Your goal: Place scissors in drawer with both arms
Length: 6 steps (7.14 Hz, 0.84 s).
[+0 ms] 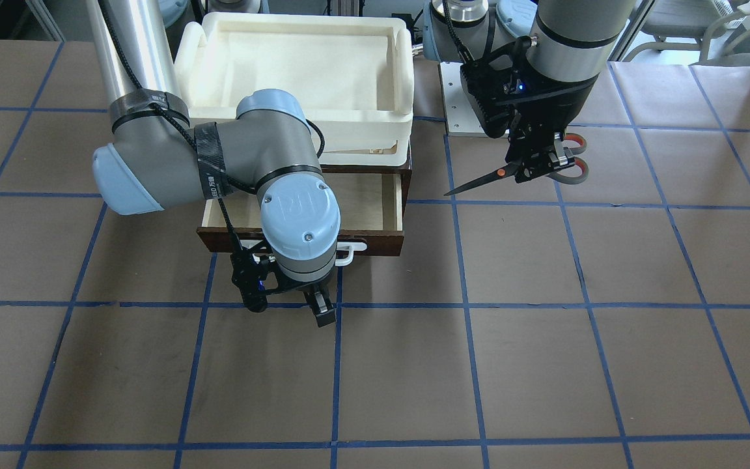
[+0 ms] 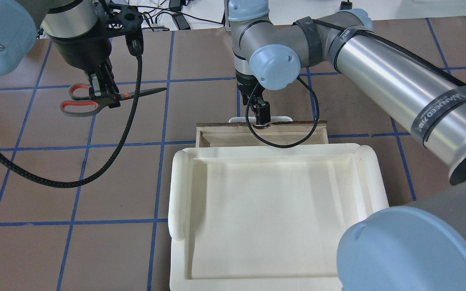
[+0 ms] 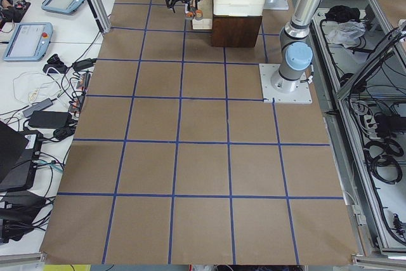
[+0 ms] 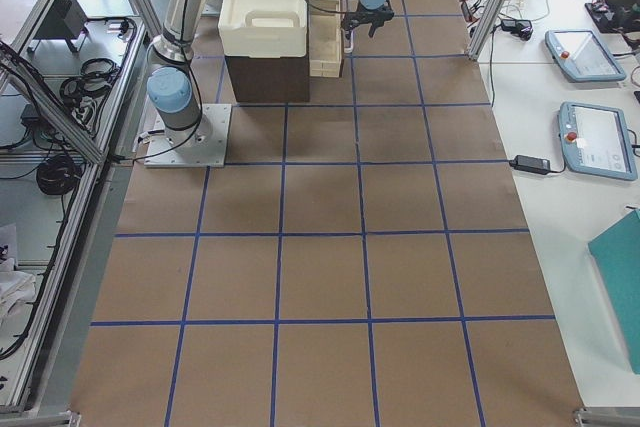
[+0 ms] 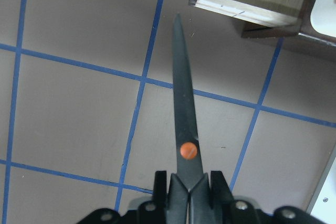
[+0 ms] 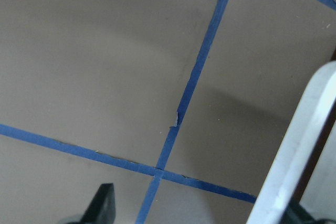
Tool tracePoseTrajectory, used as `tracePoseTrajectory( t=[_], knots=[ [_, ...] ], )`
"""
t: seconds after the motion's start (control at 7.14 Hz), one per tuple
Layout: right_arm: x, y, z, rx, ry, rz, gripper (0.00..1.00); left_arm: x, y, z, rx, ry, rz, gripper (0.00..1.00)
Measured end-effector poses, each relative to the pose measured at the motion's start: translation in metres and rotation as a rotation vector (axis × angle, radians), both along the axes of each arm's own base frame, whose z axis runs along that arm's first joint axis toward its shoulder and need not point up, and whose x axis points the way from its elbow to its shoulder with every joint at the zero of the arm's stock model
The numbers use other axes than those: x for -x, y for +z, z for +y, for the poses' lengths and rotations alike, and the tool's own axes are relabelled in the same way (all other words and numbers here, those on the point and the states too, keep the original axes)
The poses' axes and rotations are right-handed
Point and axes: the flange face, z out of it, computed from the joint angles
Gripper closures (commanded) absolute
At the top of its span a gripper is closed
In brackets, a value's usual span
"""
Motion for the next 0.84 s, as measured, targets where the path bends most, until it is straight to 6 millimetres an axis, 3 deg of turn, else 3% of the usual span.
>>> tracePoseTrajectory(
  t=[0.42,0.84],
  knots=[
    [0.003,0.004,-0.013,0.017,0.022,-0.011,0.0,0.0,0.005,-0.007,0.062,-0.009,0.004,1.0],
    [0.004,0.003,-0.025,0.025,0.04,-0.019,0.0,0.003,-0.011,-0.017,0.116,-0.008,0.014,1.0]
  ],
)
